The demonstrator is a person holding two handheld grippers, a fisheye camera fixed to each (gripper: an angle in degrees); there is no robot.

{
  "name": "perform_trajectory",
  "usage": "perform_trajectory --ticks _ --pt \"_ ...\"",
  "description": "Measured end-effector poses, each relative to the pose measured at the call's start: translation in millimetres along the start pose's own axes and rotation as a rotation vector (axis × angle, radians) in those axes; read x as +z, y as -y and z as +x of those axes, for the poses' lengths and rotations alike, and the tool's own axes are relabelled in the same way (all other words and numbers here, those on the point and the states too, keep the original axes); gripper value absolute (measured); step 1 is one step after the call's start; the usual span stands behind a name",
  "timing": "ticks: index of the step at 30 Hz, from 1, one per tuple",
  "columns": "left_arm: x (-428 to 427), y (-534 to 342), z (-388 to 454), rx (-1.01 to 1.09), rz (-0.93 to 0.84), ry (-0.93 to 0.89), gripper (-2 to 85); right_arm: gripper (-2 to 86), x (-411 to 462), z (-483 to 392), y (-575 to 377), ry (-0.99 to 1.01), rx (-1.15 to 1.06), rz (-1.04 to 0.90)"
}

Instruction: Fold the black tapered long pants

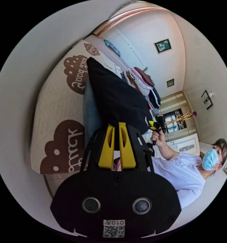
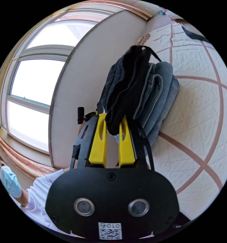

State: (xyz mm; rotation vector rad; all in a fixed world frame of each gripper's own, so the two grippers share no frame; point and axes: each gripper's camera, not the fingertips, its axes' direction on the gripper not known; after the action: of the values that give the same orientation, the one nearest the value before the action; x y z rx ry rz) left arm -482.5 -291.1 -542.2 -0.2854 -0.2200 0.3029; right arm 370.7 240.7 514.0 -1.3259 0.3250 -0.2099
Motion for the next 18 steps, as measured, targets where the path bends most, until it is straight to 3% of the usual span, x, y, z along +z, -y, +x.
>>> perform_trajectory --ticks 9,12,14,18 --pt "1 11 30 -0.002 -0.097 0.193 4.9 8.5 23 -15 -29 -0.043 -0.075 -0.060" --pt "-8 -20 70 -0.012 -0.034 0.374 4.3 7.8 0 -22 -53 -0.159 -0.176 -0.066" --pt "-12 -49 124 0.010 0.052 0.588 3.4 7.4 -20 -24 -73 -0.264 -0.212 -0.015" --pt "10 -73 219 0.225 0.231 0.647 1.5 6.9 -61 -25 -111 -0.342 -0.212 0.143"
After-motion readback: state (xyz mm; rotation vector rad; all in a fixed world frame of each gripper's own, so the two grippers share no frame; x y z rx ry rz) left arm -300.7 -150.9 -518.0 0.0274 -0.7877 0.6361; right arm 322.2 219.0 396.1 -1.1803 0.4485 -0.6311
